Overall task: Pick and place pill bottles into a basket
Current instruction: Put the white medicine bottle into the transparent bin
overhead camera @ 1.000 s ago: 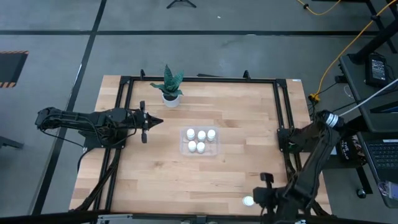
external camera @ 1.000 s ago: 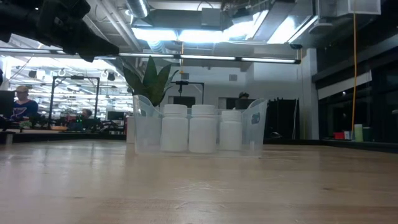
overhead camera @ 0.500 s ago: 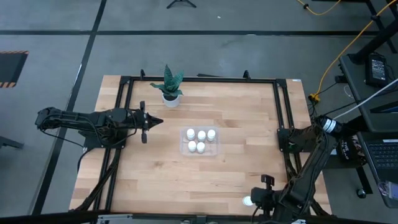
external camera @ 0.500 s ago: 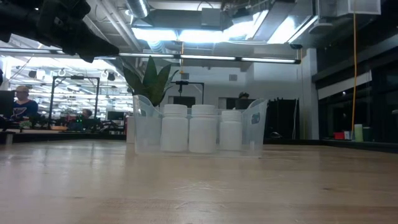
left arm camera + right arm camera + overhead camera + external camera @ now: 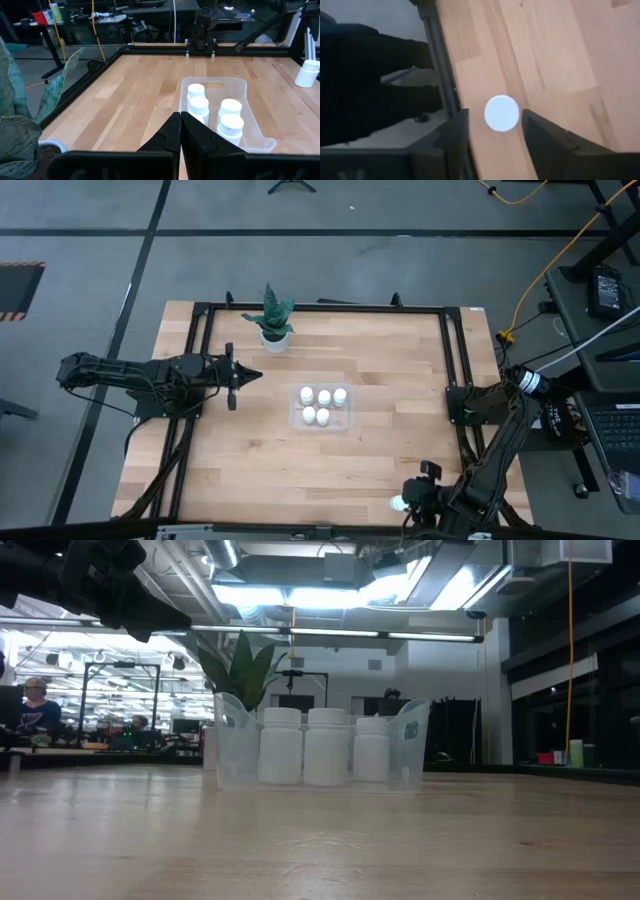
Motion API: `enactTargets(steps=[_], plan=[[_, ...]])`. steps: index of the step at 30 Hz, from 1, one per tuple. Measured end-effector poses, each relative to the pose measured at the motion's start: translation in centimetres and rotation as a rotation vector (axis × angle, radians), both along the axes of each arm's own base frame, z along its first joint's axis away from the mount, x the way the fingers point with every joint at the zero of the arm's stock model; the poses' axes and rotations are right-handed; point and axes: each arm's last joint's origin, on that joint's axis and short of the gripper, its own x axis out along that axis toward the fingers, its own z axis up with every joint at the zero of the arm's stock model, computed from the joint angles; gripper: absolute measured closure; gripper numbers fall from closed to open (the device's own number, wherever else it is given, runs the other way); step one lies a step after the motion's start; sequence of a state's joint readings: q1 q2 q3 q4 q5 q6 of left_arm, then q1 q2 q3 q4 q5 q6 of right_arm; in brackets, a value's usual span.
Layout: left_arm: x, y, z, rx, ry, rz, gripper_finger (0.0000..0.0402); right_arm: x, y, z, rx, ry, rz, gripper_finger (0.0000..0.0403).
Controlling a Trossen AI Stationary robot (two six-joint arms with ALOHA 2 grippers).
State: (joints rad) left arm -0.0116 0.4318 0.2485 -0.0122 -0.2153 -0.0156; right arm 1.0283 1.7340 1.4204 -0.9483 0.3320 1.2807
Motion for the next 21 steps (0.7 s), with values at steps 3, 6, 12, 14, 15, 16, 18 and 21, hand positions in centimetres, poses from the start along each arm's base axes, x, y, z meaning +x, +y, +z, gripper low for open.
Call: enactTargets(steps=[3, 6, 12, 14, 15, 16, 18, 21], plan=[[0.0, 0.0, 0.0, 0.0, 0.0, 0.0, 0.04, -0.1, 0.3, 0.0, 0.031, -0.007, -0.023, 0.0189], [0.0, 0.0, 0.0, 0.001, 0.0, 0.0, 0.0399, -0.2, 0.8, -0.5, 0.04, -0.007, -0.03, 0.0164], [0.0, 0.0, 0.0, 0.001, 0.002, 0.0, 0.0392, 0.2, 1.5, -2.3, -0.006, 0.02, -0.029, 0.0139], [0.0, 0.0, 0.0, -0.002, 0.001, 0.0, 0.0391, 0.3, 1.6, -2.8, -0.02, 0.027, -0.03, 0.0137], [0.0, 0.0, 0.0, -0.006, 0.001, 0.001, 0.0391, 0.3, 1.7, -3.0, -0.026, 0.031, -0.03, 0.0136], [0.0, 0.0, -0.1, -0.01, 0.003, 0.002, 0.0391, 0.4, 1.8, -3.3, -0.033, 0.035, -0.03, 0.0136], [0.0, 0.0, -0.1, -0.014, 0.012, 0.003, 0.0393, 0.5, 2.0, -3.9, -0.048, 0.044, -0.03, 0.0136], [-0.1, 0.0, -0.2, -0.018, 0.022, 0.004, 0.0397, 0.6, 2.1, -4.6, -0.073, 0.058, -0.03, 0.0136]])
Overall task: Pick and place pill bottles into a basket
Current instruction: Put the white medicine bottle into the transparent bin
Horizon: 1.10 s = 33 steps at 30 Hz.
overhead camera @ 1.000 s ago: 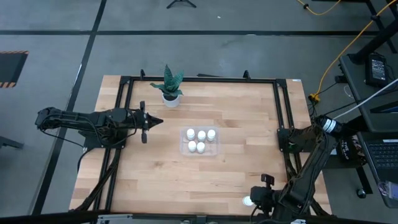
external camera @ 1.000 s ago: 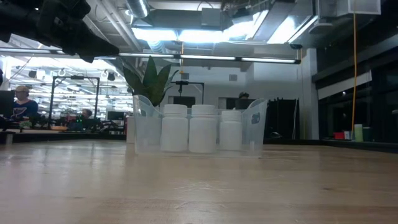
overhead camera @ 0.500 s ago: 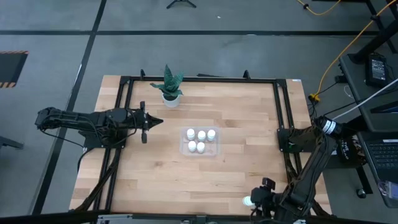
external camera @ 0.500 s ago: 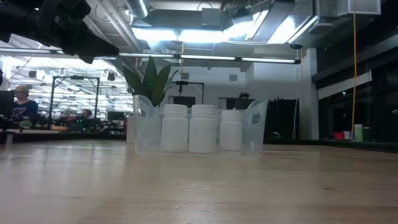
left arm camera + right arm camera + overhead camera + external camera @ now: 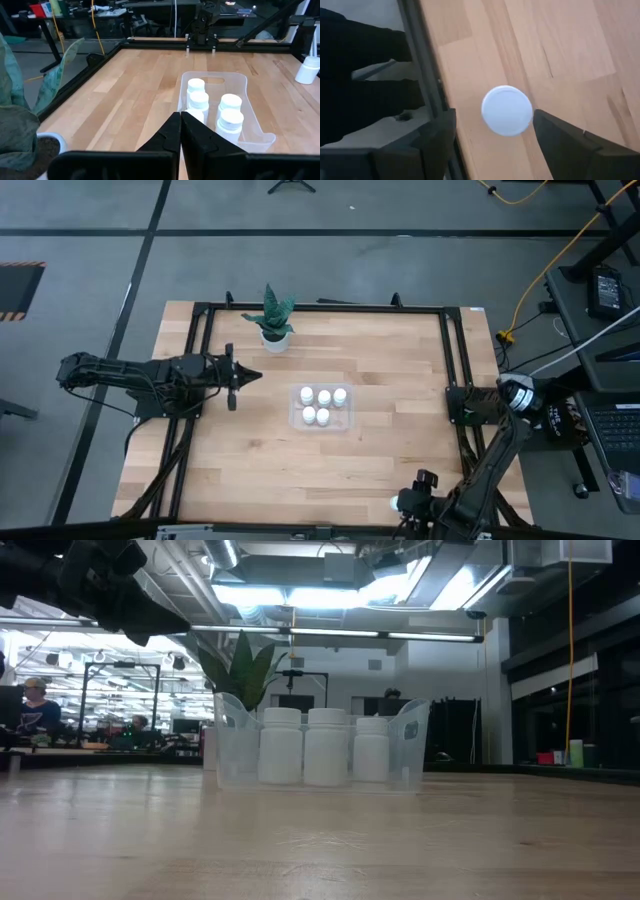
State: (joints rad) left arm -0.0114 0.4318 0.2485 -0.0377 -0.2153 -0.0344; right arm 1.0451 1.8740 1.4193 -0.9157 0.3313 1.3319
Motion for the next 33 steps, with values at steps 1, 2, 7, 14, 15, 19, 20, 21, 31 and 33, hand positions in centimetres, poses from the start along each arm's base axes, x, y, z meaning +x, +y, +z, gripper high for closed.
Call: enactTargets(steps=[1, 2, 7, 14, 15, 19, 20, 21, 31, 33], plan=[[0.0, 0.0, 0.0, -0.005, 0.001, 0.001, 0.0398, 0.0, 0.0, -0.2, -0.008, 0.004, 0.0, 0.0136], [0.0, 0.0, 0.0, -0.007, 0.003, 0.002, 0.0398, 0.1, 0.0, -0.4, -0.016, 0.008, -0.001, 0.0136], [0.0, 0.0, -0.2, -0.008, 0.015, 0.002, 0.0395, 0.4, -0.2, -1.2, -0.069, 0.015, -0.017, 0.0136], [0.0, 0.0, -0.2, -0.007, 0.018, 0.001, 0.0396, 0.5, -0.2, -1.6, -0.082, 0.021, -0.02, 0.0136], [0.0, 0.0, -0.2, -0.007, 0.018, 0.001, 0.0397, 0.5, -0.2, -1.6, -0.08, 0.021, -0.02, 0.0136], [0.0, 0.0, -0.2, -0.007, 0.018, 0.001, 0.0399, 0.5, -0.1, -1.6, -0.065, 0.031, -0.018, 0.0136], [0.0, 0.0, -0.2, -0.007, 0.018, 0.002, 0.0399, 0.5, -0.1, -1.6, -0.063, 0.03, -0.018, 0.0136], [0.0, 0.0, -0.2, -0.007, 0.018, 0.002, 0.0399, 0.6, -0.1, -1.6, -0.061, 0.029, -0.018, 0.0136], [0.0, 0.0, -0.2, -0.005, 0.018, 0.001, 0.0397, 0.6, 0.0, -1.6, -0.057, 0.029, -0.017, 0.0139], [0.0, 0.0, -0.2, -0.006, 0.018, 0.001, 0.0399, 0.6, -0.1, -1.6, -0.058, 0.03, -0.019, 0.0145]])
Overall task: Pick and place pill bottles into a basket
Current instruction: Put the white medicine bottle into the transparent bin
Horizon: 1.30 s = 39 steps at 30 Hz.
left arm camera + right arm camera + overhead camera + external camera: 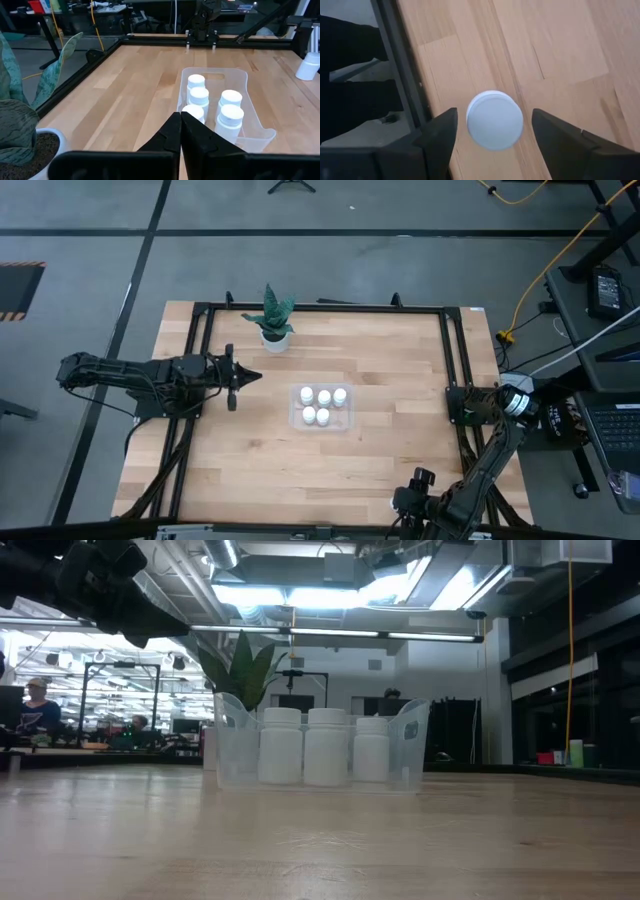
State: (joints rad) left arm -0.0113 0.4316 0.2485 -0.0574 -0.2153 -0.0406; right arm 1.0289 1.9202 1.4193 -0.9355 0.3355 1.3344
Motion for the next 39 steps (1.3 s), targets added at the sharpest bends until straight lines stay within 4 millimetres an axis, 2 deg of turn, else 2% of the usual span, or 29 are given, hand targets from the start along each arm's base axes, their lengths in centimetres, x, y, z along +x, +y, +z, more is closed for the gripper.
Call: enactTargets(steps=[18, 21, 30, 39], plan=[[0.0, 0.0, 0.0, 0.0, 0.0, 0.0, 0.04, 0.07, -0.09, -0.04, 0.007, 0.02, -0.003, 0.0242], [0.0, 0.0, 0.0, 0.0, 0.0, 0.0, 0.0398, 0.08, -0.09, -0.04, 0.011, 0.02, -0.01, 0.0233], [0.0, -0.01, 0.0, 0.0, 0.0, -0.001, 0.0392, 0.11, -0.04, -0.34, 0.006, 0.026, -0.015, 0.0172], [0.0, 0.0, -0.01, -0.001, 0.001, 0.0, 0.0399, 0.38, -0.33, -0.45, -0.022, 0.032, 0.007, 0.0168]])
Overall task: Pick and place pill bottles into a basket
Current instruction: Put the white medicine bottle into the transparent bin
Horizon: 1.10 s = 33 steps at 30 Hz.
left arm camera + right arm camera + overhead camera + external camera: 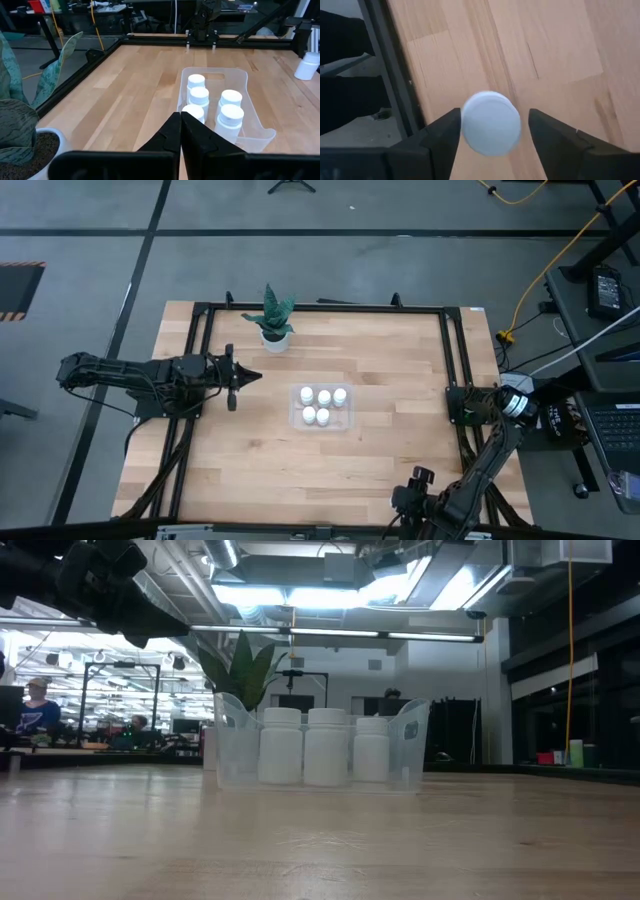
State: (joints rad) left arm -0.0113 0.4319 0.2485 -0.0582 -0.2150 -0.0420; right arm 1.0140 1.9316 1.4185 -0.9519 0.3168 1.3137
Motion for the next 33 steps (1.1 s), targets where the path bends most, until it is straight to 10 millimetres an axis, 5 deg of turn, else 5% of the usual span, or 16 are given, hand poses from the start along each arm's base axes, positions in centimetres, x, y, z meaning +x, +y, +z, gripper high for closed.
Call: enactTargets(steps=[9, 33], plan=[[0.0, 0.0, 0.0, 0.0, 0.0, 0.0, 0.0395, 0.16, -0.05, 0.03, 0.0, 0.011, 0.034, 0.0251], [0.0, 0.0, 0.0, 0.001, 0.001, 0.0, 0.0399, 0.24, -0.38, 0.33, -0.071, 0.009, 0.121, 0.0252]])
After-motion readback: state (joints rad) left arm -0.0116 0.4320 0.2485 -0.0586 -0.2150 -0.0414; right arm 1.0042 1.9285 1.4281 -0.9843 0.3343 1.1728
